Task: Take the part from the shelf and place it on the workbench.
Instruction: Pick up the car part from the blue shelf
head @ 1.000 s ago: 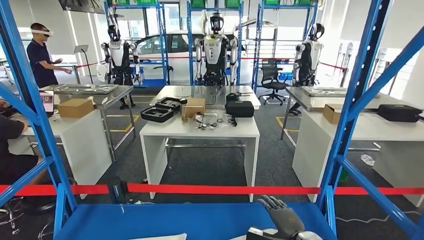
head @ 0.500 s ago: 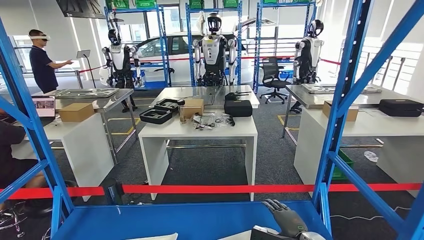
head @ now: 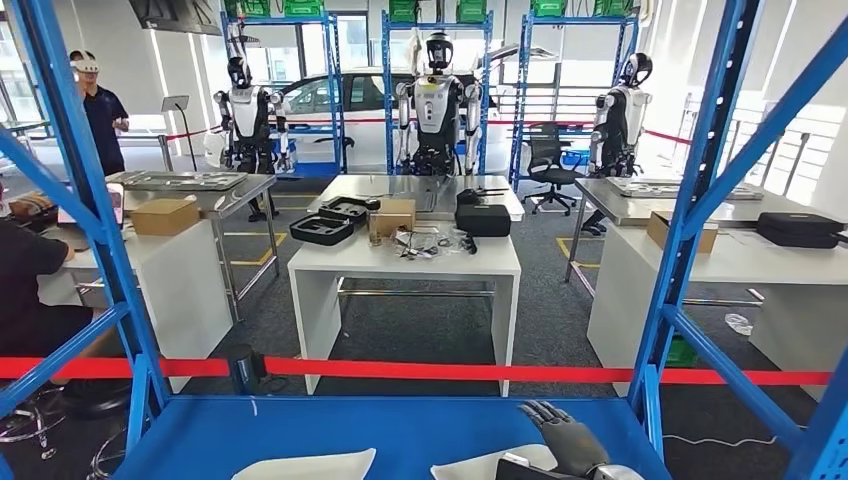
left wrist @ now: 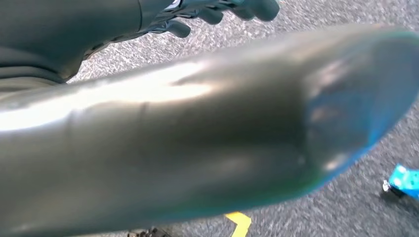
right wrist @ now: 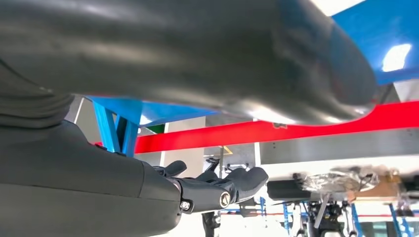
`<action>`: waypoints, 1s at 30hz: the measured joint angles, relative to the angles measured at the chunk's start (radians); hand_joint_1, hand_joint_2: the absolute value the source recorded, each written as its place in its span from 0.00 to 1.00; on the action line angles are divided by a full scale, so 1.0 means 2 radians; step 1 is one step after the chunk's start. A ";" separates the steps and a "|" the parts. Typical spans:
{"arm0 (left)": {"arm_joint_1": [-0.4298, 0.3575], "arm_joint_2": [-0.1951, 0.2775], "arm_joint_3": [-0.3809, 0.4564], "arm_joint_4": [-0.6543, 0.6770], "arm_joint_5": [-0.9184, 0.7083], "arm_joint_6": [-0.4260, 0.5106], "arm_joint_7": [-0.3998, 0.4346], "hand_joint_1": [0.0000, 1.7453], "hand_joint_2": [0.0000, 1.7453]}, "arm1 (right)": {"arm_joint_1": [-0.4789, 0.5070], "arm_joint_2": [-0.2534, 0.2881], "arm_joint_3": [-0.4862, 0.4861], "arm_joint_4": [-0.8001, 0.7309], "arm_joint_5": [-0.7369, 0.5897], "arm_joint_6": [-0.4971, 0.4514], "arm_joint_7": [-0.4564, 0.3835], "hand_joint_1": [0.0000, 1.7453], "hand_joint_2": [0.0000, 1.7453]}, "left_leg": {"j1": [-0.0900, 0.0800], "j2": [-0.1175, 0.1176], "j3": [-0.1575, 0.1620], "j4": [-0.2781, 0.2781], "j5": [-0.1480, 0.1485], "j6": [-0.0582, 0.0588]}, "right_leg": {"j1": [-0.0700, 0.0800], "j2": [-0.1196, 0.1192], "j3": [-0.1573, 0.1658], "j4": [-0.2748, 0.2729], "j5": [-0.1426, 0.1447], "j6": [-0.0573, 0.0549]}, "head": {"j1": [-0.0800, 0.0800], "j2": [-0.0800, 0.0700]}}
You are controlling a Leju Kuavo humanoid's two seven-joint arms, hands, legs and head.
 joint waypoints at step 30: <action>0.001 -0.001 0.003 0.000 -0.006 -0.010 -0.018 0.00 0.00 | -0.016 0.005 0.001 0.050 -0.038 0.054 -0.017 0.00 1.00 | -0.001 -0.001 -0.048 -0.003 0.049 -0.018 | 0.003 0.000 0.062 -0.037 -0.016 -0.018 | -0.001 0.000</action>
